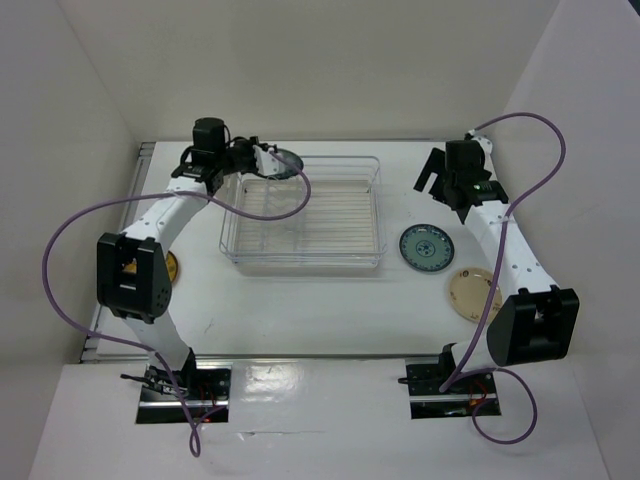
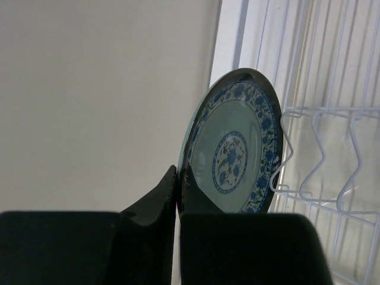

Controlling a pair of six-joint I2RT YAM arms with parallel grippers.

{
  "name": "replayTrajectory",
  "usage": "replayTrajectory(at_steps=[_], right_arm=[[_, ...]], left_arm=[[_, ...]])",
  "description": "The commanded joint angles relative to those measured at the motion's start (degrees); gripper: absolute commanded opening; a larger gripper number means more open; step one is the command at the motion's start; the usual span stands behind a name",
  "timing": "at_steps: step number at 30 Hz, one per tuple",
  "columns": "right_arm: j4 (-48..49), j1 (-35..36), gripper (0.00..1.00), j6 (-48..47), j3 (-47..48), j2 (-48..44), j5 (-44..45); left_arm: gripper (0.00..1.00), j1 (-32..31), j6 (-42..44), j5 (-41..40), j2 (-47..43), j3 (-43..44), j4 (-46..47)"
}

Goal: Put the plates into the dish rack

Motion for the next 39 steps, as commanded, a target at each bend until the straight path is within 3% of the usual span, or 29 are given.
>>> replayTrajectory(at_steps=[1,12,14,19,20,22,23,26,32,33,36,39], right_arm=[[-3.0,-0.2,1.0,4.59,0.62,-0.86,0.75],[-8.19,-0.73,1.0,6.96,-1.23,-0.34,1.9],[-9.68,-0.73,1.0,8.63,-1.23,-0.33,0.58],[-12.14,-0.73,1.0,13.73,-3.95,-0.86,-0.65],[-13.37,-0.73,1.0,13.74,-3.95,-0.86,-0.65],[-14.34,-0.73,1.0,13.74,-5.18,-0.25,0.48],[-15.13,-0.73,1.0,13.74,-5.19,0.37,1.27],[-16.54,-0.73,1.0,10.58,-5.88,1.68,3.39],[-4.6,-6.35,1.0,-0.06,-4.67,4.93,-5.04],[-4.59,-6.36,1.0,-0.85,-3.0,5.64,-6.35],[-3.36,-6.36,1.0,-1.47,-1.67,7.4,-9.43],[-1.44,-6.36,1.0,-1.47,-1.05,8.19,-11.72]], left_arm=[[0.0,-1.27,1.3,1.11,0.12,-0.78,2.39],[0.0,-2.33,0.43,0.05,3.64,-3.32,3.45],[0.04,-2.33,-0.19,-0.65,3.64,-4.28,3.98],[0.4,-2.85,-3.0,-1.19,4.17,-5.52,5.64],[0.51,-2.85,-3.53,-1.19,4.17,-5.52,6.52],[0.97,-3.38,-7.8,-3.02,3.65,-5.52,8.19],[1.0,-3.38,-10.45,-3.82,3.64,-5.52,10.55],[1.0,-4.0,-21.53,-9.52,1.62,-2.28,13.03],[1.0,-4.52,-40.78,-22.7,-1.89,8.35,11.46],[1.0,-4.52,-46.11,-27.51,-2.42,11.32,8.32],[1.0,-1.02,-58.93,-31.94,-4.79,15.39,0.75],[1.0,5.39,-68.98,-36.42,-11.0,12.43,-6.2]])
